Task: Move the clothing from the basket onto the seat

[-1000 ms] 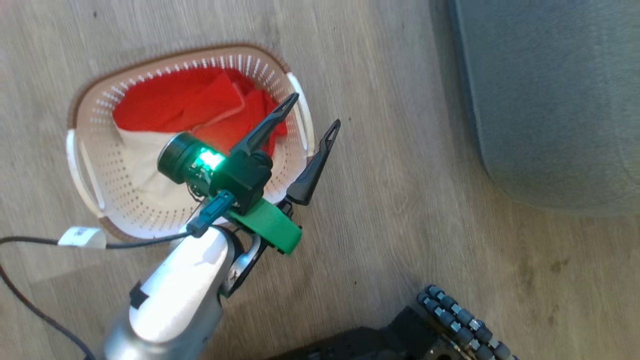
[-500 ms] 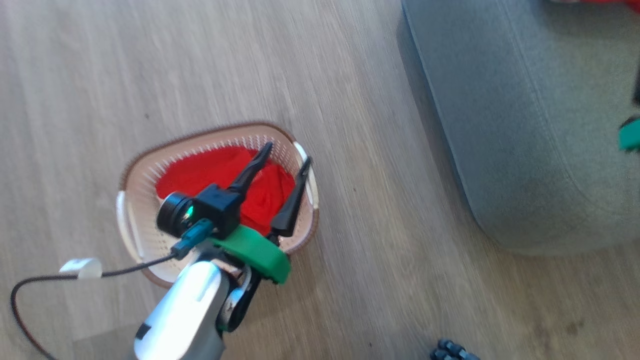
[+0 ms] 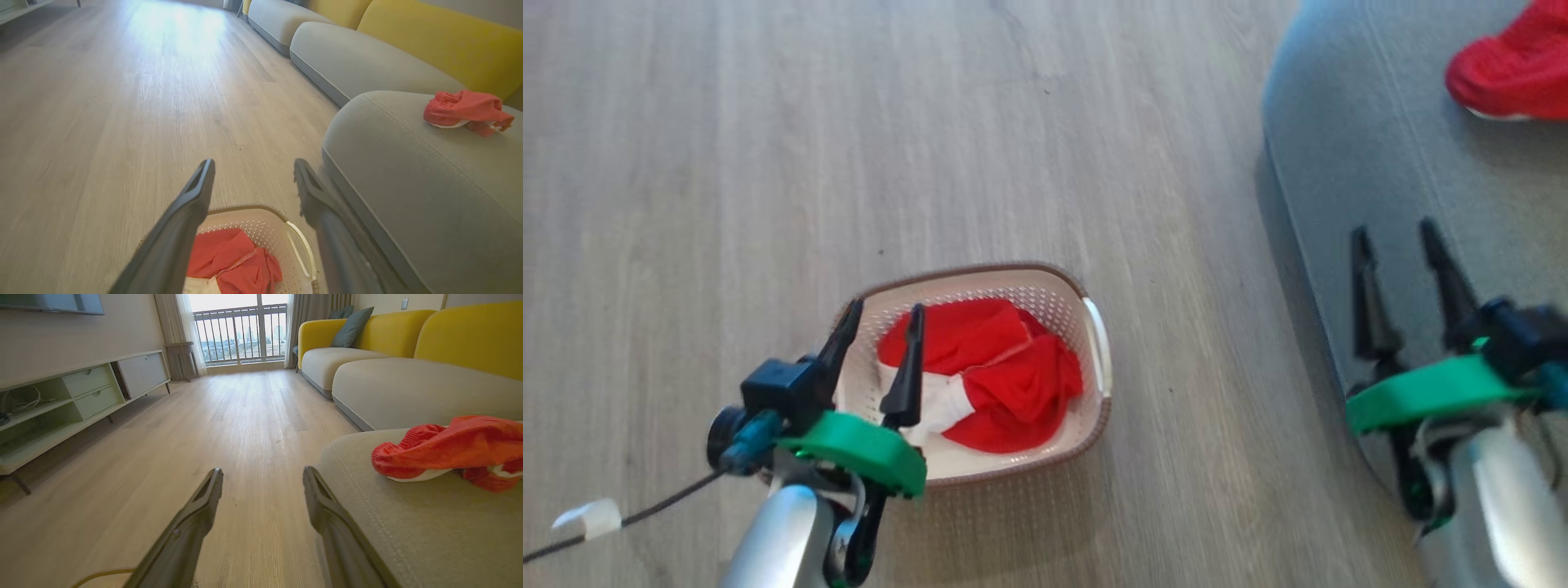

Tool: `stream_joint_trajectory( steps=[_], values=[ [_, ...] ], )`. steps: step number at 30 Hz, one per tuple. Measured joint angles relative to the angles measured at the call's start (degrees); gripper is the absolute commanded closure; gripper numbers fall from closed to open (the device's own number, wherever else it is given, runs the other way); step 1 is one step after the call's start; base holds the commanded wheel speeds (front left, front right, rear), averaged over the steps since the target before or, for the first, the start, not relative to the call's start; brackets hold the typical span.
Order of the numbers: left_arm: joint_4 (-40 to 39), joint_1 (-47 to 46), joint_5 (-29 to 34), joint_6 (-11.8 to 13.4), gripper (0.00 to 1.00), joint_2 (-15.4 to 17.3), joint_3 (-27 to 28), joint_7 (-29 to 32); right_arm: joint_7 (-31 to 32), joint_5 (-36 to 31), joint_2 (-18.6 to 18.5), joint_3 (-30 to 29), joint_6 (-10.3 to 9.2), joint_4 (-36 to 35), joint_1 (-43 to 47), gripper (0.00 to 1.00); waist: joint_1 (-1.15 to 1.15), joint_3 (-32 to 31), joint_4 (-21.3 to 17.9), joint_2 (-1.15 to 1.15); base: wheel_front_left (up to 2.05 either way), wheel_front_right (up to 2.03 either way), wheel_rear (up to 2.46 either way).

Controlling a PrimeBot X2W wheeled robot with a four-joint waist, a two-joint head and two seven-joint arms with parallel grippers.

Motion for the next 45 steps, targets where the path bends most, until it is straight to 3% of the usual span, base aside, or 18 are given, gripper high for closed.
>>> stream_joint_trajectory(
  steps=[5, 15, 45],
  values=[
    [0.41, 2.55, 0.69, -0.79, 0.00, -1.49, 4.97, 0.00, 0.00, -2.31, 3.64, 0.56, 0.00, -0.86, 5.24, 0.00, 0.00, -1.86, 2.12, 0.00, 0.00, 0.00, 0.00],
    [0.02, 5.28, 3.21, -2.79, 0.00, -2.72, 10.79, 0.00, 0.00, -0.89, 4.37, 2.80, 0.00, 1.87, 7.93, 0.00, 0.00, -2.71, 2.21, 0.00, 0.00, 0.00, 0.00],
    [0.14, 6.66, 3.99, -3.48, 0.00, -2.85, 11.54, 0.00, 0.00, -4.04, 4.38, 3.90, 0.00, 0.35, 8.65, 0.00, 0.01, -3.86, 3.32, 0.00, 0.00, 0.00, 0.00]
  ],
)
